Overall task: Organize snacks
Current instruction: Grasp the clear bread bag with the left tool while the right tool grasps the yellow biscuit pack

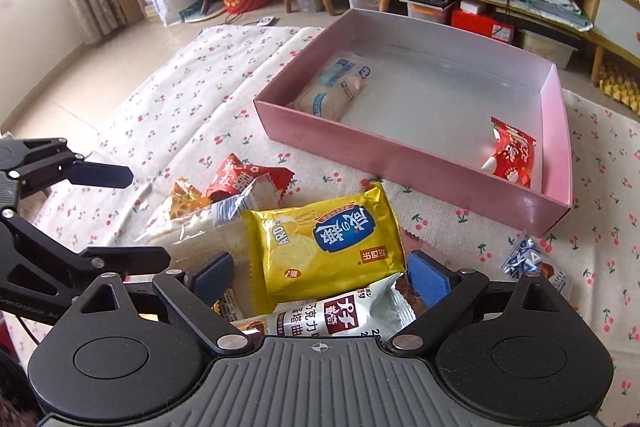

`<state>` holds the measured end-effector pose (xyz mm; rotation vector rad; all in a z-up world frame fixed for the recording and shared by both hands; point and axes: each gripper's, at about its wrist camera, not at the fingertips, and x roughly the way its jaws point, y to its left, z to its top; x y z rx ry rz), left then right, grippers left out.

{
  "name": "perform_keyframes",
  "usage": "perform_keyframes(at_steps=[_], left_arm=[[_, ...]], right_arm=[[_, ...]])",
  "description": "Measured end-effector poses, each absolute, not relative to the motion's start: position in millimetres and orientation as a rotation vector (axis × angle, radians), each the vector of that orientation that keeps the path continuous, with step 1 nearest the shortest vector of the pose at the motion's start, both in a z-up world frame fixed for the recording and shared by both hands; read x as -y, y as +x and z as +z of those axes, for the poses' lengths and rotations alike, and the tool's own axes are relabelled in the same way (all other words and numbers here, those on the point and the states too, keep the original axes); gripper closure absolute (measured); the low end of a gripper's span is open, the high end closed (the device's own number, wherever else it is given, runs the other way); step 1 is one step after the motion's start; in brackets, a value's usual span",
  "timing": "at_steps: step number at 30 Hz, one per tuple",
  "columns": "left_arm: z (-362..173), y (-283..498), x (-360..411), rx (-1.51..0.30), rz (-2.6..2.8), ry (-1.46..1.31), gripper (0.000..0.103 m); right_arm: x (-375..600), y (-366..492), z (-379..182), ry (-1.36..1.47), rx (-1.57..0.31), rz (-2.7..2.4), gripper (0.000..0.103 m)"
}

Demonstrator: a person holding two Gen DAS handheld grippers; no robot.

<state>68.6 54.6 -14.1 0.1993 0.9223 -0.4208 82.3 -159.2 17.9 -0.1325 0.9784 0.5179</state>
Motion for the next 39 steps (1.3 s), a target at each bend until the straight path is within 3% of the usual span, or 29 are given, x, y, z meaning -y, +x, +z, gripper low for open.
perform_keyframes(at_steps=[3, 10, 16, 22, 26, 34, 39], left_arm=[[-16.1, 69.1, -52.3, -0.946, -0.428, 0.183, 0.028], [-17.8, 64.0, -39.1, -0.895, -0.463, 0.234, 0.045], [-23.0, 65.8, -24.5, -0.878, -0.492, 0.271, 0.057], [-24.8, 73.2, -15.6, -0.889, -0.472, 0.274, 0.059], [-28.8, 71.8, -2.5, -0.898, -0.468, 0.347, 0.053], [-38.5, 80.7, 1.5, -1.001, -0.431, 0.361, 0.052], [-33.9, 85.4, -7.9, -1.042, -0.397, 0.279, 0.06]], right_arm=[[156.9, 84.3, 13.5, -0.152, -0.982, 0.51, 0.008], [162.7, 86.9, 9.0, -0.146, -0.958, 0.478, 0.009], [168.0, 90.2, 8.8, -0.123, -0.947, 0.435, 0.021], [175.7, 92.3, 10.3, -0.11, -0.949, 0.388, 0.026], [183.7, 92.9, 10.6, -0.096, -0.955, 0.372, 0.027], [197.0, 94.4, 12.0, -0.067, -0.965, 0.35, 0.027], [201.4, 95.5, 13.9, -0.052, -0.968, 0.337, 0.027]])
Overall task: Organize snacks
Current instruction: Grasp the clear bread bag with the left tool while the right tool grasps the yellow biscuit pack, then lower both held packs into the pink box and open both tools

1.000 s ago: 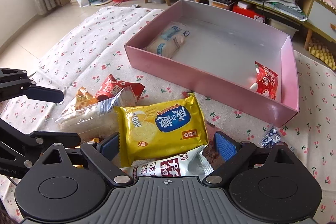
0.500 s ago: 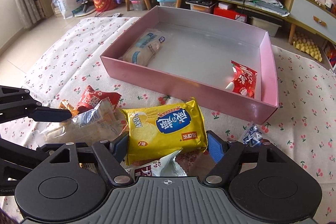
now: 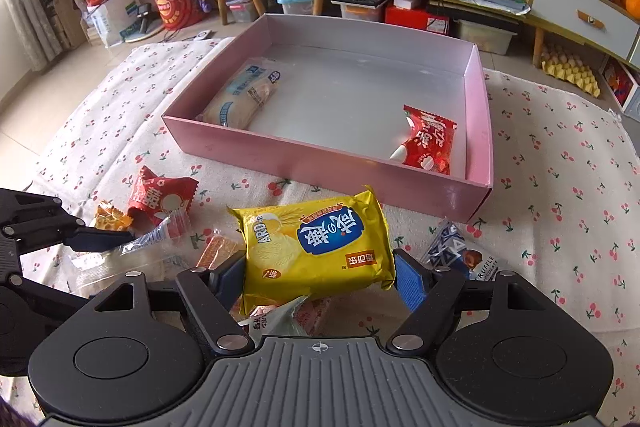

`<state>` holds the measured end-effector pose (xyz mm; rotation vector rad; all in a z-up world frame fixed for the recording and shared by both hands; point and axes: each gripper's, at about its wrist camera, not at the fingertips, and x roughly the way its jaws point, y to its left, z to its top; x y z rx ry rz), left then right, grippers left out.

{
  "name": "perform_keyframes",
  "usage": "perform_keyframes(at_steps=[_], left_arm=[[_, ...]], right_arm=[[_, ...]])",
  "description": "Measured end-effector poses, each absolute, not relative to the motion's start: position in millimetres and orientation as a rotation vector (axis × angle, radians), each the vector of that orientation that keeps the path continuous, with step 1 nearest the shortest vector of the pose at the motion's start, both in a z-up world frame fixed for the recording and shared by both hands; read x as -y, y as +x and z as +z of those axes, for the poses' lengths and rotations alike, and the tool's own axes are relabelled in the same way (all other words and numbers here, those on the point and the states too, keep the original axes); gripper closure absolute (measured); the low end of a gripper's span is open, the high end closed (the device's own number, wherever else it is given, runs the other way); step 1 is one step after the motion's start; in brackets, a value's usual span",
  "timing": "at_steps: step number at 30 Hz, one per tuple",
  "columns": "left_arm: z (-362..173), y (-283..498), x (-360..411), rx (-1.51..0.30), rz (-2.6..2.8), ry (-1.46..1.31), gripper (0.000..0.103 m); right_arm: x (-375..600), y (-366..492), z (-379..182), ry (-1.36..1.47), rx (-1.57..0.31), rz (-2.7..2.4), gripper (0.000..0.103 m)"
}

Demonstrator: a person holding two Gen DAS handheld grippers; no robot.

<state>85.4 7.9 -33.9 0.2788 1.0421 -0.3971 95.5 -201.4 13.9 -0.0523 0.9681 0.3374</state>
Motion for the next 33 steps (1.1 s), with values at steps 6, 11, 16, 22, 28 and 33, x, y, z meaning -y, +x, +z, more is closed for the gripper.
perform_keyframes(at_steps=[6, 11, 16, 22, 28, 33], left_arm=[[-23.6, 84.2, -20.1, -1.035, -0.387, 0.186, 0.065], [-11.7, 88.5, -32.8, -1.025, -0.376, 0.083, 0.066], [-2.4, 92.5, -45.7, -1.022, -0.38, -0.039, 0.067], [5.6, 100.4, -45.8, -0.998, -0.381, -0.128, 0.067], [12.7, 113.6, -39.8, -0.962, -0.366, -0.183, 0.067], [16.0, 128.3, -36.6, -0.939, -0.352, -0.244, 0.067]], right_arm=[[209.7, 98.9, 19.7, 0.015, -0.98, 0.324, 0.027], [218.6, 101.4, 21.8, 0.095, -1.007, 0.316, 0.027], [229.5, 102.4, 27.9, 0.17, -1.033, 0.312, 0.027], [242.5, 103.4, 41.2, 0.248, -1.026, 0.308, 0.027], [254.9, 111.5, 52.2, 0.309, -1.0, 0.284, 0.027], [261.9, 119.4, 58.4, 0.361, -0.981, 0.264, 0.027]])
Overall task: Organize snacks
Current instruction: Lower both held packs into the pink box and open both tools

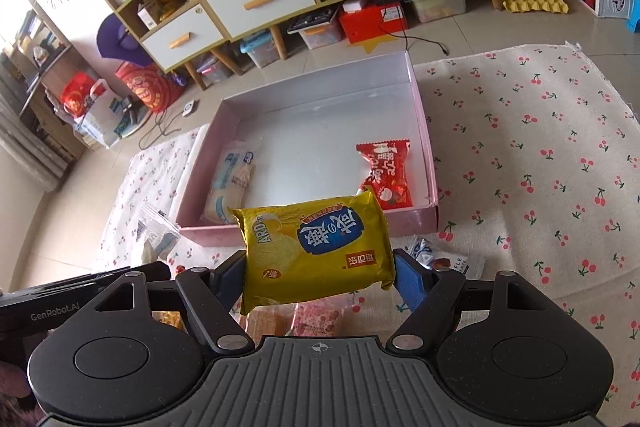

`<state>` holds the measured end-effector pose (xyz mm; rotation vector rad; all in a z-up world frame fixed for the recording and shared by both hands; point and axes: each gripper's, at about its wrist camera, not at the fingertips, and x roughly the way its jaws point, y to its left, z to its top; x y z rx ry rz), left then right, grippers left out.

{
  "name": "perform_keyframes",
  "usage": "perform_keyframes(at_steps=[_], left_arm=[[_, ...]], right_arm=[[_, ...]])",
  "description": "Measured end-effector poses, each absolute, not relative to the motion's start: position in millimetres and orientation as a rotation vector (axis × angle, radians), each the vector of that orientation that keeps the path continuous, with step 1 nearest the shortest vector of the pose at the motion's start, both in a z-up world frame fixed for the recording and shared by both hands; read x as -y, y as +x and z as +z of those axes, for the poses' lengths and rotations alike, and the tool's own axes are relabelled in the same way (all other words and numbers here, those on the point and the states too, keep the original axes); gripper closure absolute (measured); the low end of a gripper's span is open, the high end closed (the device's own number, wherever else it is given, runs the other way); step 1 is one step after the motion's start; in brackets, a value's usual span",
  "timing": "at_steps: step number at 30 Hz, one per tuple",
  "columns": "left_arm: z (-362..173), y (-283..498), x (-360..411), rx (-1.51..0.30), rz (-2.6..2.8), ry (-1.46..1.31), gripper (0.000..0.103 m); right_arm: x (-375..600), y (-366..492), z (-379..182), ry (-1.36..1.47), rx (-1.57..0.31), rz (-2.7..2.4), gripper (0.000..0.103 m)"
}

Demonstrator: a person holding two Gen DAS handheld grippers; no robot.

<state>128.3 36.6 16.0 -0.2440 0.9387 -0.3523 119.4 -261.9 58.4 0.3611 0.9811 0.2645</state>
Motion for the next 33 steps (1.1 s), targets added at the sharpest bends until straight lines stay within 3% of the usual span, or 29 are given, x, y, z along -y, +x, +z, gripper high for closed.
perform_keyframes(at_steps=[12, 33], left_arm=[[3.9, 165.3, -27.5, -0.88, -0.284, -0.393, 0.067], [-11.8, 197.4, -6.8, -0.804, -0.267, -0.379, 0.068]], right_arm=[[273.2, 142.0, 60.3, 0.452, -0.906, 0.199, 0.027], [270.4, 214.4, 32.2, 0.516, -0.866, 0.152, 0.027]])
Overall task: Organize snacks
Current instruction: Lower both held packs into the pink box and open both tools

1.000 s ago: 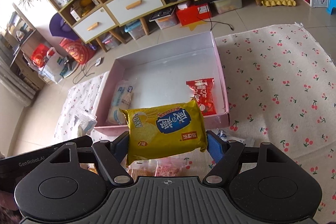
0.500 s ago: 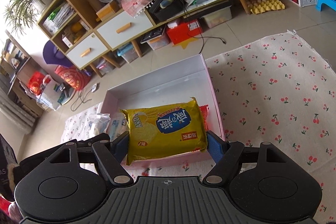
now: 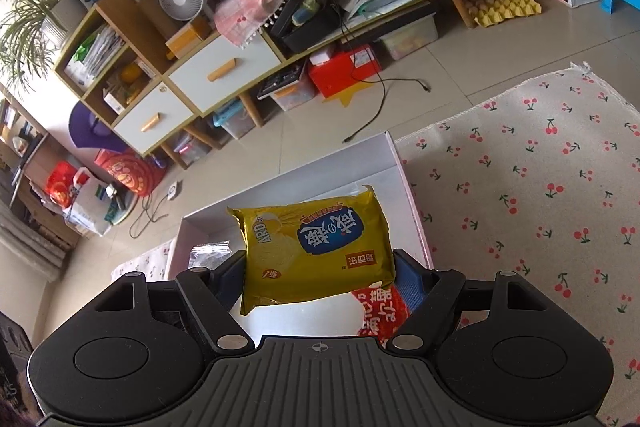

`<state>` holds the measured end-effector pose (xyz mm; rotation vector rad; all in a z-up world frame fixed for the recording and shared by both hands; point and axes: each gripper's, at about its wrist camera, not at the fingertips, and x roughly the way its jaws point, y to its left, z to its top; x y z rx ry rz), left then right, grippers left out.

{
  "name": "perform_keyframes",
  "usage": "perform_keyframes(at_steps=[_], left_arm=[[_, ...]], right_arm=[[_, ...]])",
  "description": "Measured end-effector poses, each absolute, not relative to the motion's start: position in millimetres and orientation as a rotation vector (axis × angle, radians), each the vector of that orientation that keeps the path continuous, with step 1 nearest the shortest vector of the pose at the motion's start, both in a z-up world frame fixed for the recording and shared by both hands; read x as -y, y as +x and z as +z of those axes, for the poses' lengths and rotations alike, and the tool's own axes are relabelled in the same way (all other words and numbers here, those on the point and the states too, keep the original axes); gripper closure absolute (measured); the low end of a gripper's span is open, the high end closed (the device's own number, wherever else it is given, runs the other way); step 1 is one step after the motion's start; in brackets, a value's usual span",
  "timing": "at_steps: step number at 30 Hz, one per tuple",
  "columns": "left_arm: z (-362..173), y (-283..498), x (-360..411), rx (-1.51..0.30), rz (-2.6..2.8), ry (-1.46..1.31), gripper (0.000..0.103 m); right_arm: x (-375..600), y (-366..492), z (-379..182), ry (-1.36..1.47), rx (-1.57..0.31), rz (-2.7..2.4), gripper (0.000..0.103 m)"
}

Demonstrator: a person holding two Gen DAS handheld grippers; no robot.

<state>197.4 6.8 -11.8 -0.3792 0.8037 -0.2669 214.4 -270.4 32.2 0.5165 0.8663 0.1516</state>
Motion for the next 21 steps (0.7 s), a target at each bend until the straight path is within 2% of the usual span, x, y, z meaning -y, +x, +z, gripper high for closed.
perform_keyframes(at_steps=[6, 9, 11, 13, 19, 21], left_arm=[[-12.9, 201.1, -6.2, -0.802, -0.271, -0.384, 0.067], [-15.1, 202.3, -5.6, -0.808, -0.267, -0.372, 0.058], [-15.1, 202.0, -5.0, -0.816, -0.26, -0.362, 0.041], [-13.4, 200.5, -4.5, -0.811, -0.252, -0.354, 0.034], [-8.3, 194.8, -1.7, -0.836, -0.275, -0.346, 0.019], [-5.4, 190.2, 0.3, -0.841, -0.285, -0.323, 0.017]], right_arm=[[261.9, 226.3, 22.0, 0.473, -0.877, 0.151, 0.026], [261.9, 228.1, 18.2, 0.492, -0.897, 0.164, 0.024], [263.2, 228.0, 16.4, 0.511, -0.913, 0.165, 0.023], [266.5, 226.9, 16.5, 0.527, -0.913, 0.16, 0.021], [275.3, 218.8, 25.6, 0.534, -0.907, 0.156, 0.016], [278.5, 214.8, 30.4, 0.531, -0.905, 0.15, 0.016]])
